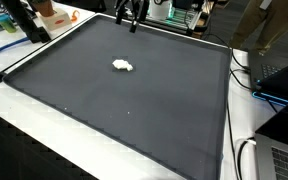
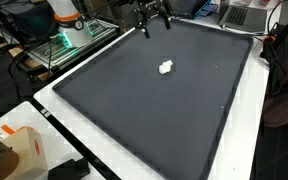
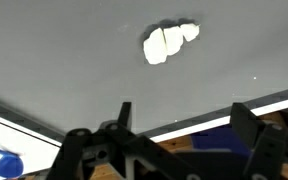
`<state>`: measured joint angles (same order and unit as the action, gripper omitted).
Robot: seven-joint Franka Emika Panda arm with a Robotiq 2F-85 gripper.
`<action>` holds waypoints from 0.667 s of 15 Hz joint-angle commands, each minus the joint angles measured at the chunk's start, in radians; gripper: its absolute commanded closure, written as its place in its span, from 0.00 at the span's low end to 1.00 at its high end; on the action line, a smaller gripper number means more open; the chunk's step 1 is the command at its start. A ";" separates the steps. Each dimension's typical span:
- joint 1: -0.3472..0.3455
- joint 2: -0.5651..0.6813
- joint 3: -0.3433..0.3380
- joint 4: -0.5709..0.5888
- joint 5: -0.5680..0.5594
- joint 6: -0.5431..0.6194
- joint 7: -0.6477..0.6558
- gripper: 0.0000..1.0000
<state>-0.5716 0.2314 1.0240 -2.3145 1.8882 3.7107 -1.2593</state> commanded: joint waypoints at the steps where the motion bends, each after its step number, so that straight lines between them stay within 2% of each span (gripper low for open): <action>1: 0.079 0.033 -0.055 -0.034 -0.127 0.046 0.166 0.00; 5: 0.158 0.113 -0.106 -0.054 -0.287 0.137 0.336 0.00; 6: 0.173 0.147 -0.114 -0.052 -0.298 0.159 0.349 0.00; 7: 0.171 0.174 -0.104 -0.049 -0.267 0.130 0.324 0.00; 8: 0.148 0.113 -0.091 -0.043 -0.249 0.116 0.298 0.00; 10: 0.161 0.157 -0.093 -0.044 -0.249 0.116 0.299 0.00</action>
<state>-0.4106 0.3895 0.9306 -2.3587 1.6389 3.8272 -0.9604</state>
